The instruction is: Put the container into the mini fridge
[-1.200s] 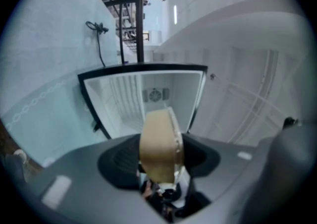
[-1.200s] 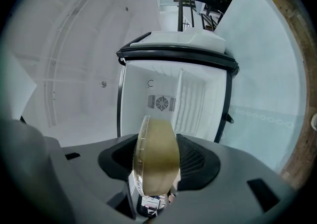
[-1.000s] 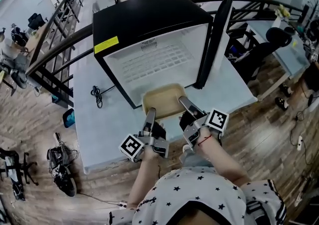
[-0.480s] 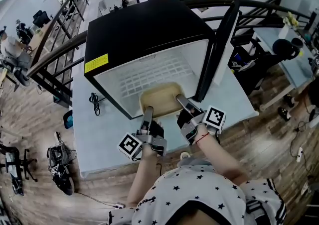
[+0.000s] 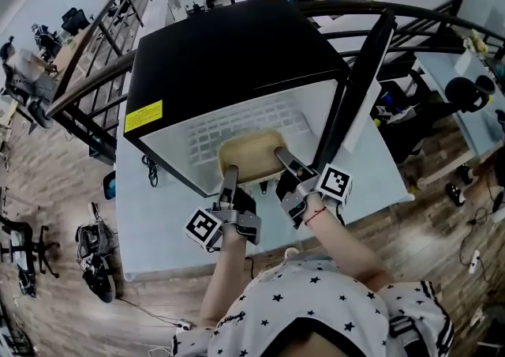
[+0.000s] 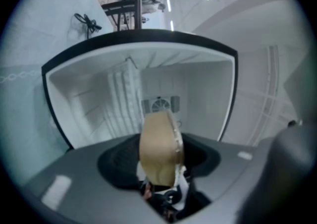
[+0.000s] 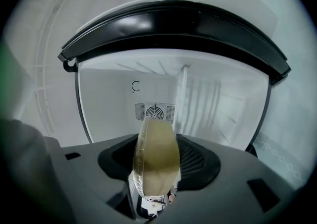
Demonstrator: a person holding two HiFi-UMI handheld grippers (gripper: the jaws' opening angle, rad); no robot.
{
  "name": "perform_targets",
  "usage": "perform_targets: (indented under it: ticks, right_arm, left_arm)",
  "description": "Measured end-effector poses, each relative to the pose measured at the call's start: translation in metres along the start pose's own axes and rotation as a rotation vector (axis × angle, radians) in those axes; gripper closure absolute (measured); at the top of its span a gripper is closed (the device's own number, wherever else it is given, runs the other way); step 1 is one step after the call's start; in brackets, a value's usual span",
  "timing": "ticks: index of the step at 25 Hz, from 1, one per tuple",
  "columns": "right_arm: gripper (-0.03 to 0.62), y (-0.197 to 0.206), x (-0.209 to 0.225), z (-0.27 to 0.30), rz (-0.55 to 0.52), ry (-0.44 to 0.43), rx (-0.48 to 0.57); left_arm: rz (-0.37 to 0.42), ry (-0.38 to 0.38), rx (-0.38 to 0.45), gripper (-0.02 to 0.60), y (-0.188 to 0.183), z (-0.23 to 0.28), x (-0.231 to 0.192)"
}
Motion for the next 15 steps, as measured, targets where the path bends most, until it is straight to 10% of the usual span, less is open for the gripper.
perform_targets:
  ticks: [15]
  right_arm:
    - [0.372, -0.017, 0.013, 0.031, 0.032, 0.003, -0.016]
  left_arm:
    - [0.007, -0.042, 0.071, 0.347, -0.02, 0.018, -0.012]
Point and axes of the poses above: the fingertips, and each gripper's own axes: z forward along the fingers, x to its right, y out of its underside, the point moved 3 cm from there along -z, backward along the fingers, and after that the axes turned 11 degrees about -x, right-handed, at the moved point
